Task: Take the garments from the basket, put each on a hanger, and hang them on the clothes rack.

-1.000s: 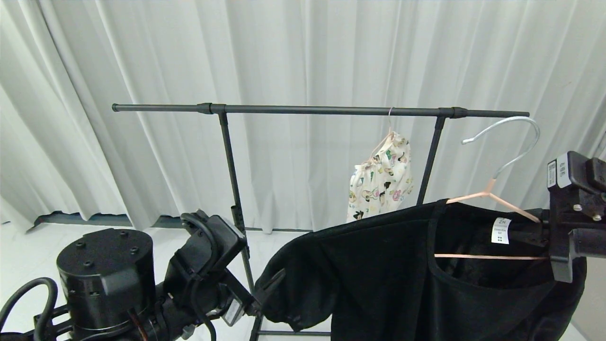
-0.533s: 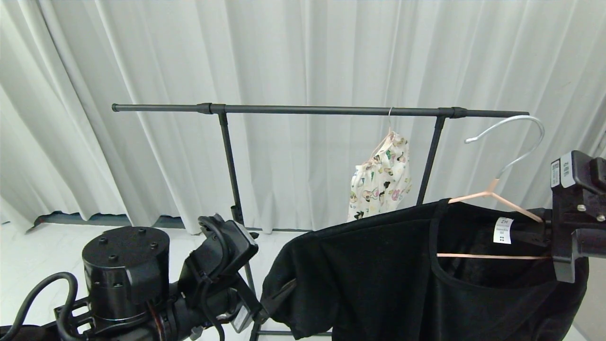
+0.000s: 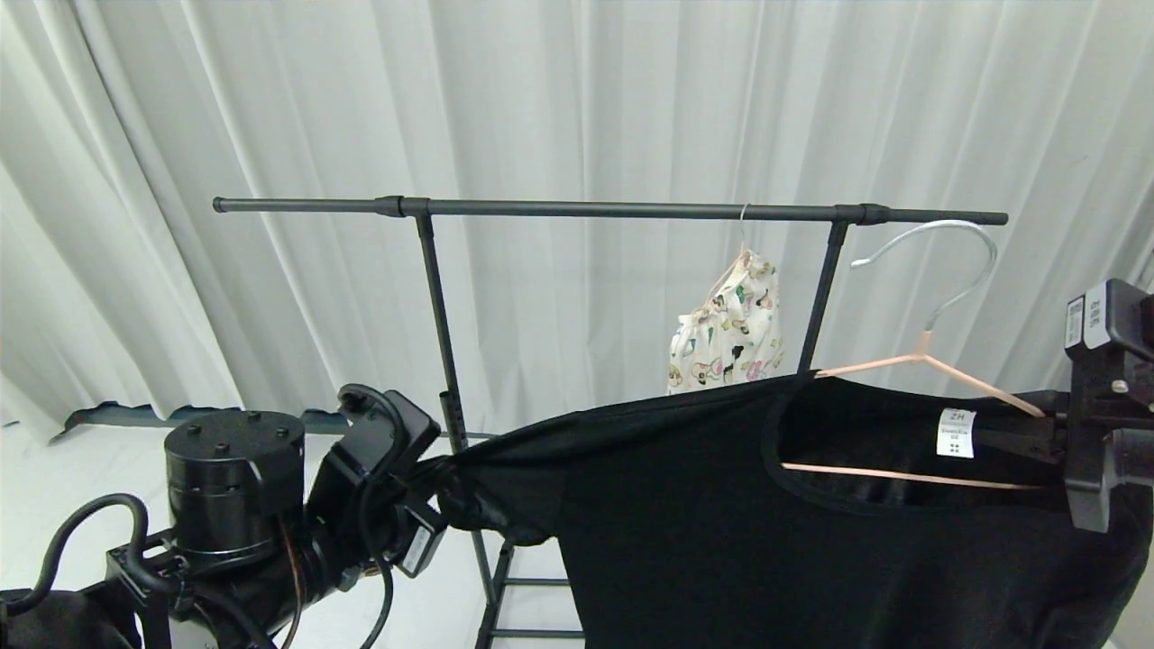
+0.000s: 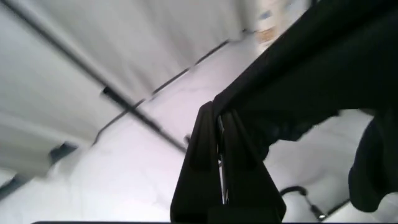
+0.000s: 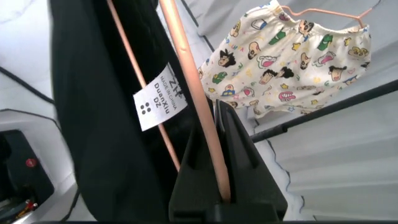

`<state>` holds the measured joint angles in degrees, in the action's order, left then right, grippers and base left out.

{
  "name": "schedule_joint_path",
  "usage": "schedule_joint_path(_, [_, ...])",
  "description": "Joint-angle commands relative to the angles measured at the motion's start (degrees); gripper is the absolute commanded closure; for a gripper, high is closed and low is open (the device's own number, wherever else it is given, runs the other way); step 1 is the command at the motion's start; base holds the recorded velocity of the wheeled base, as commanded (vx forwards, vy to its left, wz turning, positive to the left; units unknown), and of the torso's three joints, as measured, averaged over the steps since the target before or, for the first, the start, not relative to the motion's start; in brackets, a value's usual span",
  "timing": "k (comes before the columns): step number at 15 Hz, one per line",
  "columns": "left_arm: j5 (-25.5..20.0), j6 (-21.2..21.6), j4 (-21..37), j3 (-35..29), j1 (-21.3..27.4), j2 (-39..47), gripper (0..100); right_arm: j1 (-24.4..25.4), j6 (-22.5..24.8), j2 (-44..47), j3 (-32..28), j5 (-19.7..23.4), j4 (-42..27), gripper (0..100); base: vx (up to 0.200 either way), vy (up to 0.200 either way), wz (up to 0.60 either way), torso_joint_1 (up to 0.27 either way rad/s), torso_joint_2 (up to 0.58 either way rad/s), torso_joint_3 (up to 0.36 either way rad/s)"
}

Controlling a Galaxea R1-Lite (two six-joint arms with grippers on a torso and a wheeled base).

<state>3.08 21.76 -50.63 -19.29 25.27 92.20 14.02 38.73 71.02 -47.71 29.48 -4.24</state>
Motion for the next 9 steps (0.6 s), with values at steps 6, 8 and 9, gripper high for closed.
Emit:
schedule_joint_path(6, [0.52, -1.11, -2.11, 0.39, 4.35, -1.14, 0, -0.4, -4.36, -0.45, -0.1, -6.01, -0.06, 100, 0.0, 0.0, 0.0, 0.0, 0.0, 0.0])
schedule_joint_path(8, [2.72, -5.41, -2.11, 2.41, 3.91, -2.11, 0, -0.4, -8.76, -0.27, -0.1, -12.87, -0.24, 100, 0.0, 0.0, 0.0, 0.0, 0.0, 0.0])
schedule_joint_path(9, [6.06, -7.26, -2.11, 3.2, 3.91, -2.81, 0, -0.4, -10.78, -0.18, -0.01, -17.0, -0.68, 100, 0.0, 0.0, 0.0, 0.0, 0.0, 0.0])
